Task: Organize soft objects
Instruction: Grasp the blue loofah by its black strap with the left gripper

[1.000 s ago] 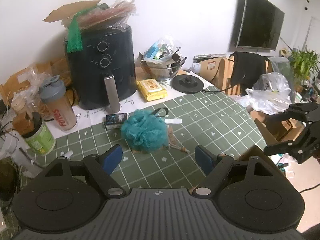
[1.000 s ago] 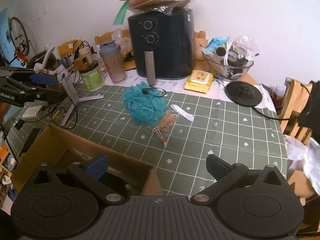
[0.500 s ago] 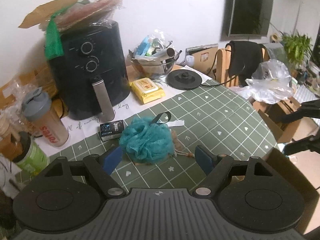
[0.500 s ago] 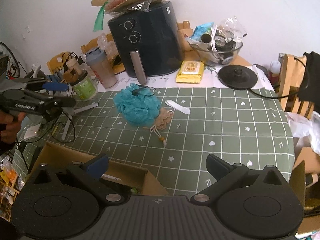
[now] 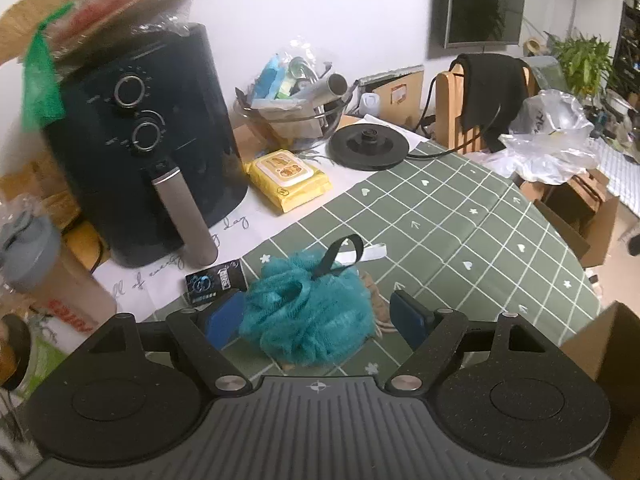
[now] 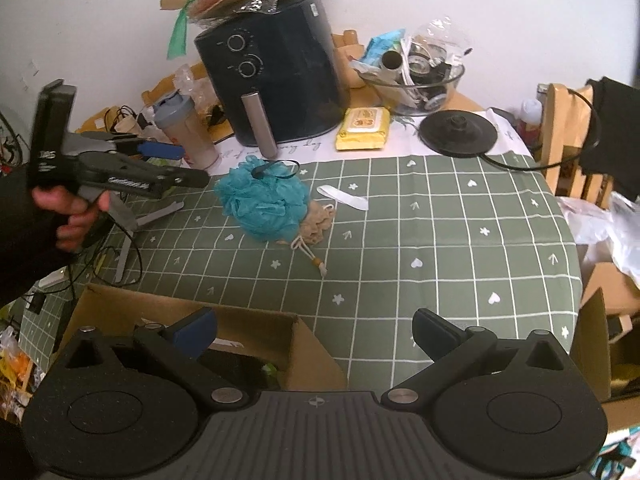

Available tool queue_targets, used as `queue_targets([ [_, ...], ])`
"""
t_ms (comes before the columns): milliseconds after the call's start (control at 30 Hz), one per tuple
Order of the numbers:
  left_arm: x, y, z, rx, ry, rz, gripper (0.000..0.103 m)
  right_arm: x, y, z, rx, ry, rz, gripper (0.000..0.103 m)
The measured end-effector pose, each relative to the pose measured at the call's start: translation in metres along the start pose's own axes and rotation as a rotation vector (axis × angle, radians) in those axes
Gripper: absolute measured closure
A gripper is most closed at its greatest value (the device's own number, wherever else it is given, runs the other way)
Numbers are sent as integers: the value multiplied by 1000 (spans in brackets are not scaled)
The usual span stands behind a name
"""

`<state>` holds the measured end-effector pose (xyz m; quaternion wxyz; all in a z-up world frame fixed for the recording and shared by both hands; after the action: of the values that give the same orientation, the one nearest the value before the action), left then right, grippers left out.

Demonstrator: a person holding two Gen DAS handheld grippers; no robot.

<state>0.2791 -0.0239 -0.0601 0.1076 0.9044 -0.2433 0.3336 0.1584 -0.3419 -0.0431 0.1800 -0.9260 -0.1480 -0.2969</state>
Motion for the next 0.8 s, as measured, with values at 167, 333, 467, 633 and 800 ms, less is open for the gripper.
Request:
queue_targets([
  [167,5,-6,28,-25,-26,-2,23,-3,-1,-2,-20,-6,18,0],
  [333,10,-11,57,-36,-62,-6,24,-5,0,-2,-36,-16,30,0],
  [467,11,-16,80,-45,-103,-31,24,-9,1,-4,-47,-22,43,0],
  [633,4,-19,103,-27,-169,-38,33,-13,3,-6,-58,-28,55,0],
  [800,-2,-25,111,-24,-199,-75,47,-16,6,-9,-67,-27,66,0],
])
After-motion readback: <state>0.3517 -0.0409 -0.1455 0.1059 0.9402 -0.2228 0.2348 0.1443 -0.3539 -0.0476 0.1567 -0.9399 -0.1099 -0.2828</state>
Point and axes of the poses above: each gripper's, at about its wrist camera, not at the fingertips, and z roughly the way its jaws point, y to its right, x to its top, the point moved 1 cm from there along z, roughly the way its jaws point, and after that the axes turned 9 degrees about -z, right-handed, at the moved point
